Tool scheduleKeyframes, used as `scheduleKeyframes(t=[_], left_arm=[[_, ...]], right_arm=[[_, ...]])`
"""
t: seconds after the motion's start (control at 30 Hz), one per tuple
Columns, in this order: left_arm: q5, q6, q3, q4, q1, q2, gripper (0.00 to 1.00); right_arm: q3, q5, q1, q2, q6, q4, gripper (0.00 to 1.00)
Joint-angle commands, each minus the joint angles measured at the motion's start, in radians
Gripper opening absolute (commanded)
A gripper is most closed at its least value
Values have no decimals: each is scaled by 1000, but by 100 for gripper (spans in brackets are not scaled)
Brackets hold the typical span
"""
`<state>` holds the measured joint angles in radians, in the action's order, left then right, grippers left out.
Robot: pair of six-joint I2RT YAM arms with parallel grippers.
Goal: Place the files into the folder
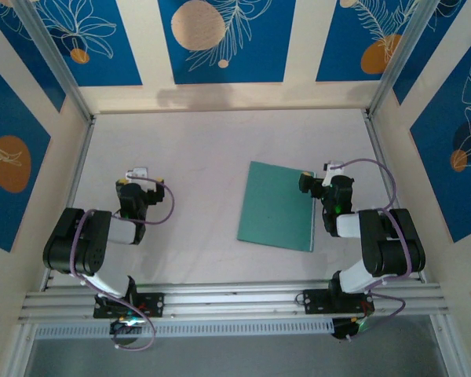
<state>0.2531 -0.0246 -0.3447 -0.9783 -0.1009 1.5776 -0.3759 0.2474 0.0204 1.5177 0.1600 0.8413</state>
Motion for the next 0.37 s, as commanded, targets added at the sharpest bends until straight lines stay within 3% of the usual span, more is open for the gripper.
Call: scheduleKeyframes(t=[0.0, 0.33], left_arm=[[-19, 17, -5, -6, 9, -14, 100], [-19, 17, -5, -4, 10, -15, 100]], right_arm=[[-16, 21, 8, 4, -21, 11, 99], [-15, 18, 6, 3, -20, 11, 99]])
